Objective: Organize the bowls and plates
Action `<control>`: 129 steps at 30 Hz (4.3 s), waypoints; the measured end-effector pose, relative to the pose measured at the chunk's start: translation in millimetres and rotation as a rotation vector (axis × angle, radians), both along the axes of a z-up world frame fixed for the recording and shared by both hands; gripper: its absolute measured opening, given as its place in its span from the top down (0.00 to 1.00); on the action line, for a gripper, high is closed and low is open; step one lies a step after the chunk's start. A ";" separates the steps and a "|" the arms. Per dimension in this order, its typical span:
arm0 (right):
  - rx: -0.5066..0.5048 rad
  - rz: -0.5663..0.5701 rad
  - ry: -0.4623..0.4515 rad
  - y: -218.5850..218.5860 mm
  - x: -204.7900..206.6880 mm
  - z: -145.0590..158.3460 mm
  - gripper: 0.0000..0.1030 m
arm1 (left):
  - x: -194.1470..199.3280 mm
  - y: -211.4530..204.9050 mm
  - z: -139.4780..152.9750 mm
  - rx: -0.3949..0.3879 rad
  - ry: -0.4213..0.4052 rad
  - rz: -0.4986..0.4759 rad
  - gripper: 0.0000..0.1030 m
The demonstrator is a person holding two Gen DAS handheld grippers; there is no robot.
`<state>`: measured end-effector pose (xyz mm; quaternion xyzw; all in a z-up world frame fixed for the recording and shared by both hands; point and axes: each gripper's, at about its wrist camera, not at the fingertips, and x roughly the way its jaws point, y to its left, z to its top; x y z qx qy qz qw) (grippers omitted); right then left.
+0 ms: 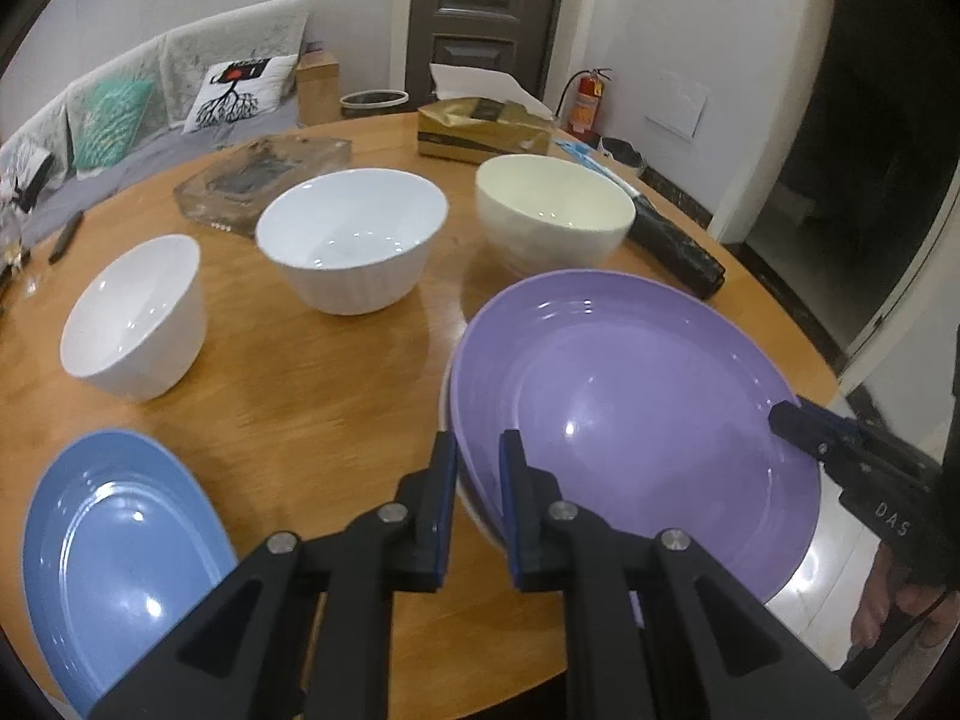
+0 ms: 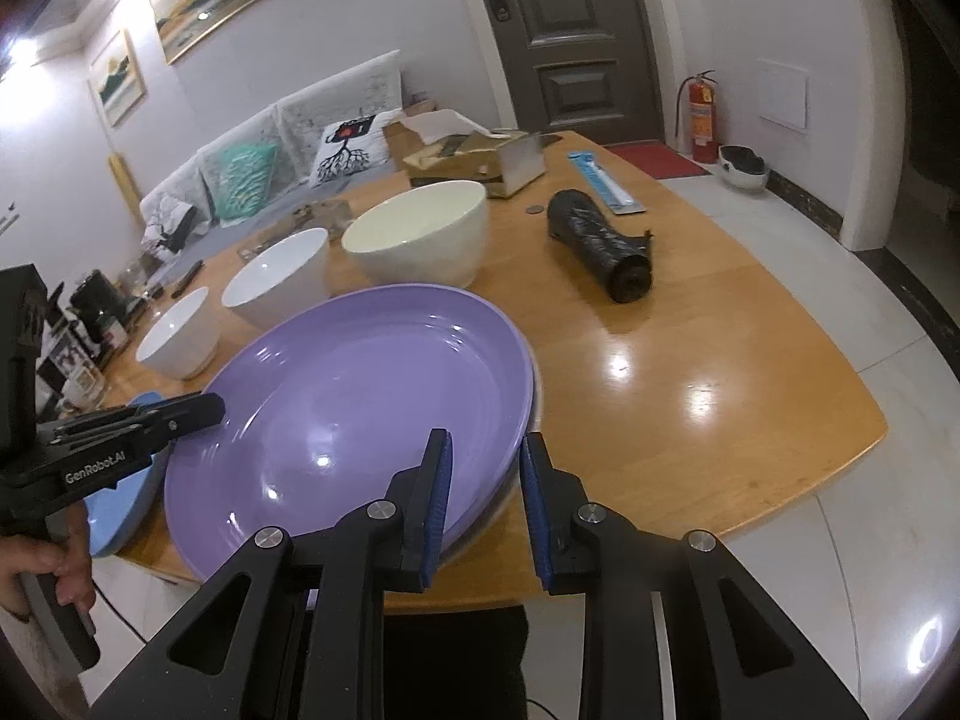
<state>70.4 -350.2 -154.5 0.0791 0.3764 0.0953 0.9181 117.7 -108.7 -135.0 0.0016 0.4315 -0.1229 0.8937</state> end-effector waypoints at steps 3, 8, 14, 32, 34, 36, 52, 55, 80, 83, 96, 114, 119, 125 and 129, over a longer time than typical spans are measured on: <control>-0.007 -0.001 0.000 -3.9 1.6 -1.4 0.82 | 2.3 -5.4 -1.7 0.017 0.003 -0.004 0.89; -0.006 0.007 0.015 -3.4 2.2 -6.0 0.82 | 3.1 -9.6 -5.1 0.066 0.000 0.006 0.89; -0.010 0.010 0.017 -1.0 1.7 -7.5 0.82 | 4.6 -8.7 -11.2 0.093 0.006 0.000 0.89; -0.071 -0.017 0.006 -3.1 -1.0 4.1 0.79 | 1.8 13.9 7.7 0.033 -0.045 0.034 0.87; -0.057 0.003 -0.011 0.4 -7.1 14.4 0.78 | -7.3 33.5 23.1 -0.008 -0.078 0.065 0.87; -0.038 0.036 -0.035 11.1 -12.3 27.5 0.77 | -19.4 61.6 39.8 -0.056 -0.116 0.111 0.86; 0.048 0.394 -0.019 191.3 -9.3 44.2 0.73 | -121.6 275.9 31.1 -0.157 -0.195 0.515 0.83; 0.003 0.429 0.028 219.1 -7.1 26.7 0.73 | -123.4 290.2 8.6 -0.186 -0.156 0.522 0.83; -0.124 0.532 0.151 271.8 -3.4 -23.6 0.83 | -100.0 281.6 -53.5 -0.191 -0.046 0.507 0.92; -0.123 0.537 0.151 272.1 -2.1 -25.6 0.83 | -97.3 278.5 -53.2 -0.184 -0.043 0.506 0.92; -0.090 0.506 0.147 257.5 7.4 -30.8 0.83 | -88.5 255.2 -33.8 -0.126 -0.057 0.459 0.92; 0.027 0.422 -0.002 176.1 -1.4 20.6 0.81 | -79.2 182.7 44.7 -0.105 -0.194 0.326 0.92; 0.057 0.363 -0.021 136.5 -3.0 23.8 0.81 | -65.8 147.2 53.0 -0.097 -0.194 0.263 0.92; 0.049 0.276 -0.032 88.9 -9.8 20.1 0.81 | -49.9 100.1 48.2 -0.100 -0.168 0.194 0.92; 0.045 0.221 -0.033 60.8 -10.5 16.9 0.81 | -35.7 70.1 38.0 -0.089 -0.128 0.147 0.92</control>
